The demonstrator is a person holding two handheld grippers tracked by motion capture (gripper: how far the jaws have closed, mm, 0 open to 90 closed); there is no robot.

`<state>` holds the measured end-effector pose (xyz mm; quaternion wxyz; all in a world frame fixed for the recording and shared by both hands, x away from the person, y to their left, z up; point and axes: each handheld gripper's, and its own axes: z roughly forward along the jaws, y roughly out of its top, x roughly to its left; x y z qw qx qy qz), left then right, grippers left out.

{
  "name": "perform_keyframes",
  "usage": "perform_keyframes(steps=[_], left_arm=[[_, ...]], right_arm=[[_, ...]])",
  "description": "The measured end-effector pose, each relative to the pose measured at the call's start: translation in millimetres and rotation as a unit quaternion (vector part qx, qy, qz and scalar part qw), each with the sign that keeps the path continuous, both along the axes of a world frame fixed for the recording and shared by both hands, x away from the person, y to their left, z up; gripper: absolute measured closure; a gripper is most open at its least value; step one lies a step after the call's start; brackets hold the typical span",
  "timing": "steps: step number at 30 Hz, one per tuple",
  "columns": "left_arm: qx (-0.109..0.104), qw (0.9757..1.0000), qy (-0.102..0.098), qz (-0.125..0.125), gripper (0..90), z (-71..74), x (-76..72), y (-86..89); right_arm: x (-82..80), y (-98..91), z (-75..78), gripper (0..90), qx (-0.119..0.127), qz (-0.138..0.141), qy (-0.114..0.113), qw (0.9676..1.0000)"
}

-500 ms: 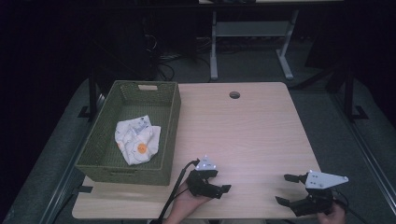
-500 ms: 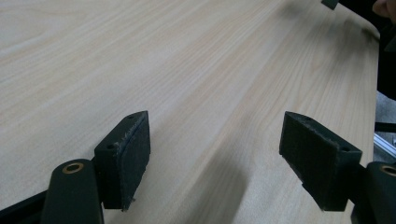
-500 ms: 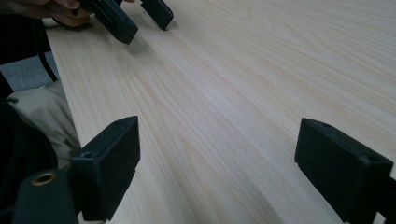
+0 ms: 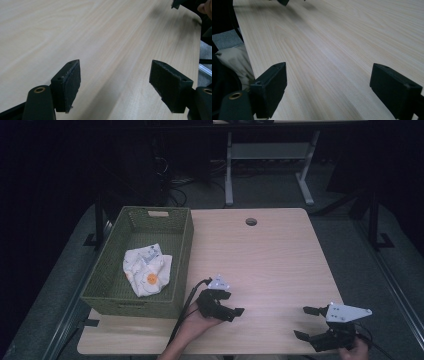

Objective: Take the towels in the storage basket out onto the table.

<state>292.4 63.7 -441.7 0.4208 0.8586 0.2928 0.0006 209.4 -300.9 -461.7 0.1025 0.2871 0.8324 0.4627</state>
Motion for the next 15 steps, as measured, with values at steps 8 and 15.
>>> perform_keyframes(steps=[8,15], left_arm=[[0.032,0.999,-0.029,-0.014,25.5,25.4,10.6,6.4],[0.054,0.9969,-0.034,-0.046,25.8,48.4,16.8,10.8]], right_arm=[[-0.7,-0.3,0.8,13.8,0.003,0.003,-0.003,1.0],[-0.6,0.8,1.1,13.8,0.002,0.008,-0.006,0.9999]])
